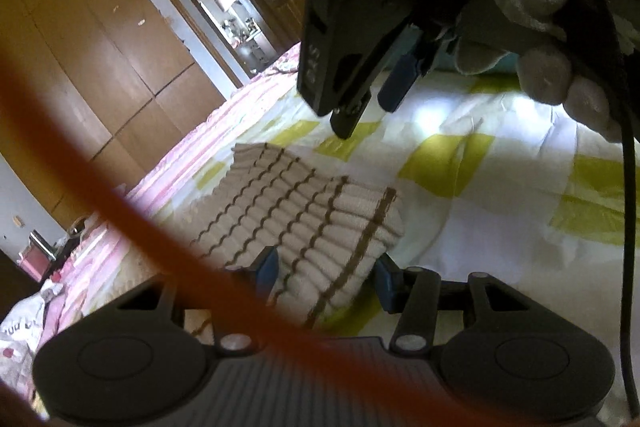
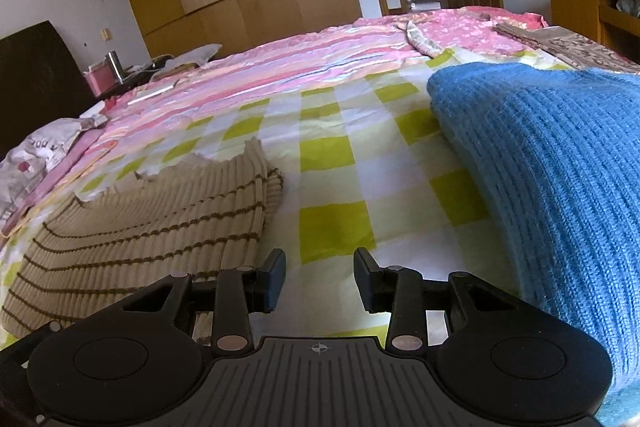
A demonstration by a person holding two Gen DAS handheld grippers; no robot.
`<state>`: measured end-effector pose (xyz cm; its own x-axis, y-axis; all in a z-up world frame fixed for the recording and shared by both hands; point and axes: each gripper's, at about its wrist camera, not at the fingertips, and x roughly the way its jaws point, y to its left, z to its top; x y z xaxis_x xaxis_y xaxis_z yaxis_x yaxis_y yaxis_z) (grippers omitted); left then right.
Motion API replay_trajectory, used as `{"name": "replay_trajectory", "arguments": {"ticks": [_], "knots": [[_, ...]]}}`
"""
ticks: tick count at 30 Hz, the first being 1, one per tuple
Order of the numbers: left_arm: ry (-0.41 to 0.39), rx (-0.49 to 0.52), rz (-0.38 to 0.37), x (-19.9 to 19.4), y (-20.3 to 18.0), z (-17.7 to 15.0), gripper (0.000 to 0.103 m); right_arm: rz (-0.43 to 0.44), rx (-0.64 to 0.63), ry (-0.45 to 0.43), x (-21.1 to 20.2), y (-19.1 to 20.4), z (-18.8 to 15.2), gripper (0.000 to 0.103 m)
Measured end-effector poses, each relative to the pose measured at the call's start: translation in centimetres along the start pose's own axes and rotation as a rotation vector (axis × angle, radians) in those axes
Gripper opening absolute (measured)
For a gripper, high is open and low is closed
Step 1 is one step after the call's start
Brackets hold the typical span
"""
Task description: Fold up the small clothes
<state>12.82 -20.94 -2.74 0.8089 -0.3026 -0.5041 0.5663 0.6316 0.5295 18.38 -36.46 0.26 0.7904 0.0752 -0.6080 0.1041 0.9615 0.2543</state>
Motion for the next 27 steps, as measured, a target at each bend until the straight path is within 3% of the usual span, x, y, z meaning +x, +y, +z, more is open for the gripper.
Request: {"name": "replay_trajectory", "arguments": {"ticks": [14, 18, 27], "knots": [[0.013, -0.090, 0.040, 2.9, 0.2, 2.1, 0.055, 0.021, 0.020, 0.009, 0.2, -0.6, 0.1, 0.037], [0.050, -0.172, 0.017, 3.2, 1.6, 2.4, 0.036, 0.049, 0.045, 0.004, 0.0, -1.0, 0.2, 0.037], [0.098, -0.488, -0.090, 2.0, 6.8, 2.2, 0.025, 0.123, 0.094, 0.014, 0.0, -1.3, 0.3, 0.038]]}}
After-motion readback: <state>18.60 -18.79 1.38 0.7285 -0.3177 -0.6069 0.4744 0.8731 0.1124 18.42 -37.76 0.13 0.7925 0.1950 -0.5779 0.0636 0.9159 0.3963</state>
